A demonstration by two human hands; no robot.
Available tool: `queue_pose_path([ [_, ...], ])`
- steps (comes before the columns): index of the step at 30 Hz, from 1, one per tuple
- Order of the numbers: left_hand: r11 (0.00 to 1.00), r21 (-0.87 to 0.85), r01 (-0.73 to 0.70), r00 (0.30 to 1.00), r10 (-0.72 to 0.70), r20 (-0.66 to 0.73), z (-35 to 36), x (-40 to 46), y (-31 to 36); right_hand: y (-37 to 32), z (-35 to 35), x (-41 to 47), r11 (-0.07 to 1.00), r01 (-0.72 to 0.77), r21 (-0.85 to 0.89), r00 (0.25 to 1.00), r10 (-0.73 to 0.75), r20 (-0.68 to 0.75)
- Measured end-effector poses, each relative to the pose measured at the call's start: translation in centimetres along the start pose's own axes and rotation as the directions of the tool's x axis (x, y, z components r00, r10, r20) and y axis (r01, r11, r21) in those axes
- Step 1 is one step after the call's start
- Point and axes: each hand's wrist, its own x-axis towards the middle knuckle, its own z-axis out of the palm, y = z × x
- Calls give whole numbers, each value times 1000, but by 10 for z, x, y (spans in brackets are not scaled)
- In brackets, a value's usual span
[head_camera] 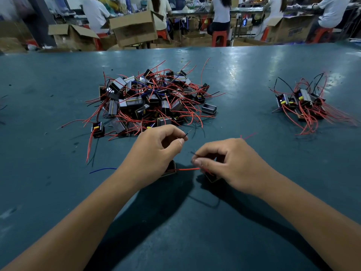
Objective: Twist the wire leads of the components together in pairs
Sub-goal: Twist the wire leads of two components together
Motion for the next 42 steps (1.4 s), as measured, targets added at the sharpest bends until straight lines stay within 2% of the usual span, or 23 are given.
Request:
queue_pose_path([
  [3,1000,-22,2,1000,-2,-3,0,0,1,1,4,1,958,-114,264,986,142,-90],
  [5,999,-35,-3,1000,4,5,1,-1,1,2,8,1,921,-149,359,964,216,-153],
  [10,996,-92,-15,999,19,41,7,-3,2,3,13,2,919,-177,352,953,249,-170],
  [15,990,-140,-4,997,15,73,10,-4,1,-4,14,2,844,-171,508,951,277,-140],
  [21,987,-159,-10,995,25,95,10,-4,2,-7,19,1,800,-143,583,938,297,-178],
  [28,971,-238,-32,999,32,-6,10,-5,2,-7,21,0,789,-111,604,941,278,-191],
  [37,977,-208,-56,996,70,63,11,-3,0,-9,21,-1,783,-96,615,948,260,-182],
  [40,974,-225,1,994,24,108,10,-2,2,-9,19,-2,838,-69,541,959,205,-195],
  [42,945,-316,87,987,-38,157,10,-2,4,-9,16,-3,914,-29,405,966,130,-224],
])
